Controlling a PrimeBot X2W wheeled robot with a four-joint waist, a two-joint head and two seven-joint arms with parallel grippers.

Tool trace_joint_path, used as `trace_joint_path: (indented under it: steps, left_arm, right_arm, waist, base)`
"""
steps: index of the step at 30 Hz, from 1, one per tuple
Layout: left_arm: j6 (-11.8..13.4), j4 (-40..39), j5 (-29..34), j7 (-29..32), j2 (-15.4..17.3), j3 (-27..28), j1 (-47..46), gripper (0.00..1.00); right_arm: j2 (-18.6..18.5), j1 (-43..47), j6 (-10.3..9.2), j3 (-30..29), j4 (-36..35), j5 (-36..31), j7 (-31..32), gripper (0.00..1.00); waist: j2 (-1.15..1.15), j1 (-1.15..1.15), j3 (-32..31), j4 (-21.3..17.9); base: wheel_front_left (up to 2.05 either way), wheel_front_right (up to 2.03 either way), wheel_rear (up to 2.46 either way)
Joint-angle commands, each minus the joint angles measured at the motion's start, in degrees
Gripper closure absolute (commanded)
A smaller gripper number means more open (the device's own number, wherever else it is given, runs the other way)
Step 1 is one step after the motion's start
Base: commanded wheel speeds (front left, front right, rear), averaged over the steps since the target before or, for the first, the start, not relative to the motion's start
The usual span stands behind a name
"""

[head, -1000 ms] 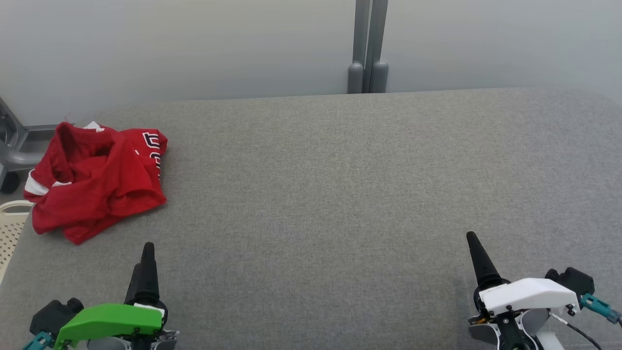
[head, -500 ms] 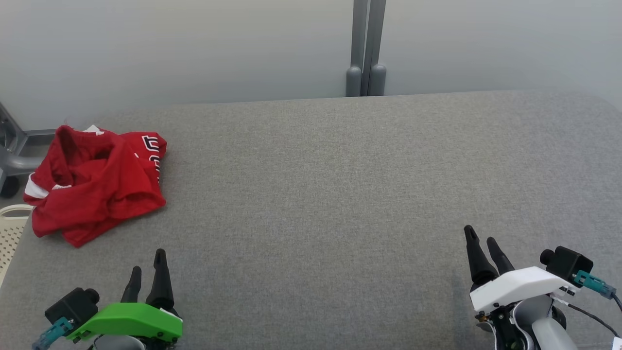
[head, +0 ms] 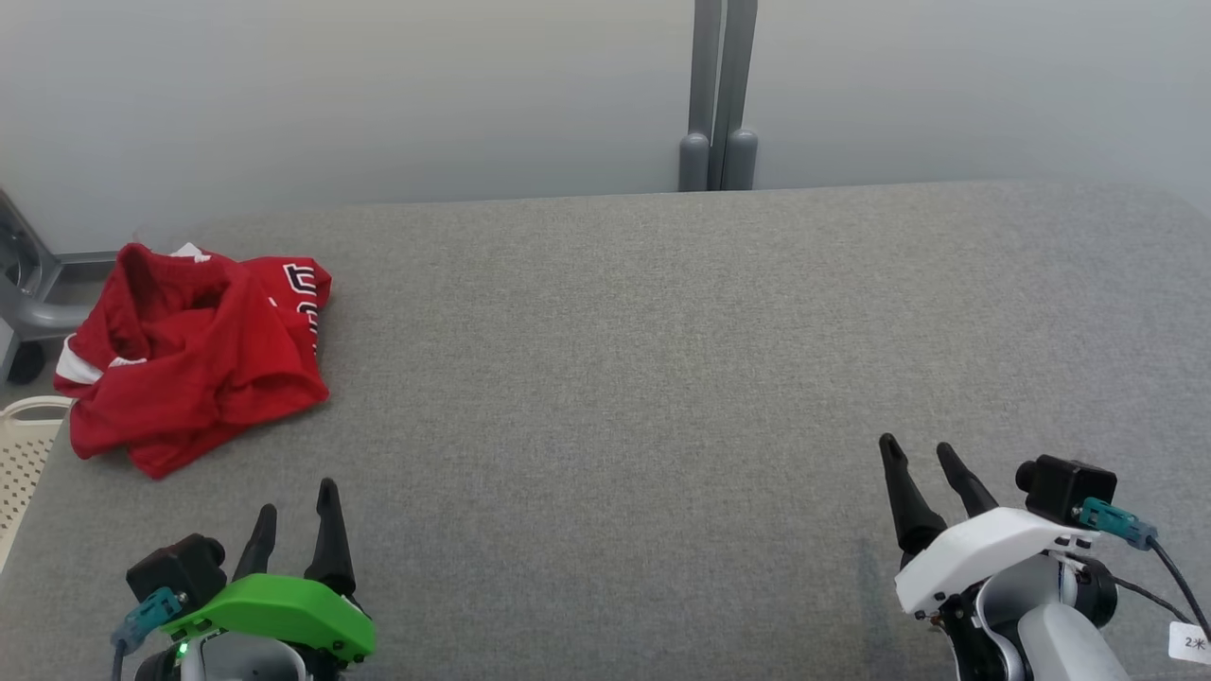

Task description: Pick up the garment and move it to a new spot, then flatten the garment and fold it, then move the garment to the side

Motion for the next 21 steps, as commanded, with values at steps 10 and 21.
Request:
trace_joint_path:
  steps: [10, 21]
  left_arm:
    - [1.45, 0.81, 7.66, -1.29, 1.73, -1.96, -2.84, 0.0]
    - [2.07, 1.75, 11.8, -1.15, 2.39, -2.97, -2.89, 0.0]
  right_arm:
    - [-0.36, -1.21, 0.02, -0.06, -1.9, -10.48, 0.69, 0.0]
    - [-0.41, -1.48, 0.02, -0.21, -1.39, -15.5, -0.09, 0.0]
  waist:
    - [0.0, 0.0, -0.21, 0.3]
    - [0.0, 0.0, -0.42, 0.3]
  base:
    - [0.0, 0.0, 0.0]
    - [0.0, 0.0, 0.0]
